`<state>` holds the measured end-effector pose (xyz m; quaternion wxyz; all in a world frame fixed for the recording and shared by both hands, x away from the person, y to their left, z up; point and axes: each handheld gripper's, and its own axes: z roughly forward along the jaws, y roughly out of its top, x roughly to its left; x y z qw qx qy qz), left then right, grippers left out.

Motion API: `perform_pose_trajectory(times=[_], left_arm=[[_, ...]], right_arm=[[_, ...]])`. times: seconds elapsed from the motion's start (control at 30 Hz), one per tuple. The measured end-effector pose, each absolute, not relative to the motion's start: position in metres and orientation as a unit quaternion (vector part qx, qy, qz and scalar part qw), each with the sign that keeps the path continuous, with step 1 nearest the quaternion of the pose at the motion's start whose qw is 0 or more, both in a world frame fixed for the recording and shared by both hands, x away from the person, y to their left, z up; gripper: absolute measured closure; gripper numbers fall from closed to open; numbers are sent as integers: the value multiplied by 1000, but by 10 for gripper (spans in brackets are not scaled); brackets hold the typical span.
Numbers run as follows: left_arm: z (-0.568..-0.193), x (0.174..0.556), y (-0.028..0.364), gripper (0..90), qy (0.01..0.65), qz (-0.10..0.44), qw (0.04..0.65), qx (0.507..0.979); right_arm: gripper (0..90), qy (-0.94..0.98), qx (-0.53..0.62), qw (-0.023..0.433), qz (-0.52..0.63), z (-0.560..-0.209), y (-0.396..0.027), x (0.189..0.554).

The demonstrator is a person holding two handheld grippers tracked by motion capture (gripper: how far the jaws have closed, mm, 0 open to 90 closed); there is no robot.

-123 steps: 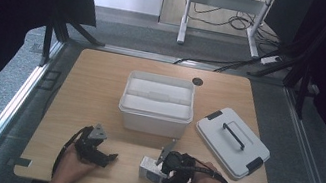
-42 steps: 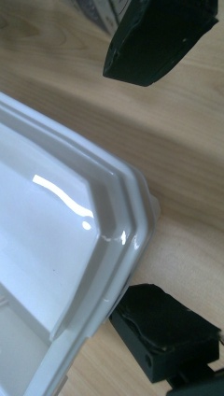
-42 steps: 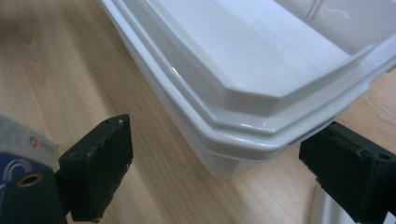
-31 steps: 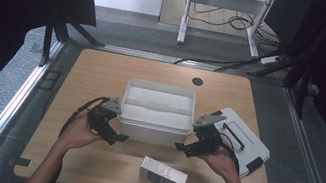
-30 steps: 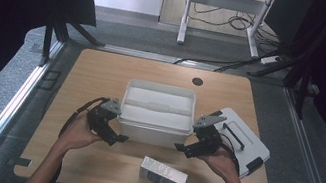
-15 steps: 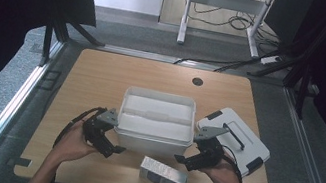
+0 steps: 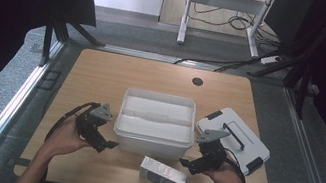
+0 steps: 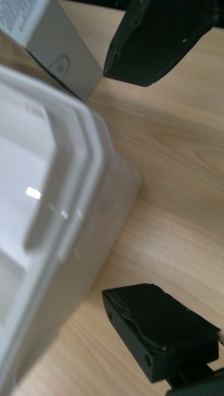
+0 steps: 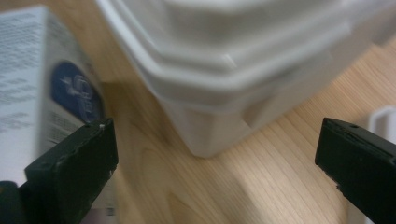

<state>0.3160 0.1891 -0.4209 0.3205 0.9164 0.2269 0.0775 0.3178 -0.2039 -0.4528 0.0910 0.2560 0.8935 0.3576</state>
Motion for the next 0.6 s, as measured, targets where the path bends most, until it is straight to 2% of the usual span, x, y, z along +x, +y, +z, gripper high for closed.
perform_pose_trajectory(times=[0.2, 0.4, 0.6], left_arm=[[-405, 332, 208, 0, 224, 87, 306, 921], [-387, 346, 213, 2, 216, 102, 289, 927], [-367, 363, 211, 14, 206, 93, 287, 931]], right_arm=[[0, 888, 276, 96, 354, -473, -216, 319], [0, 883, 297, 99, 351, -492, -226, 316], [11, 880, 312, 105, 343, -505, -236, 314]])
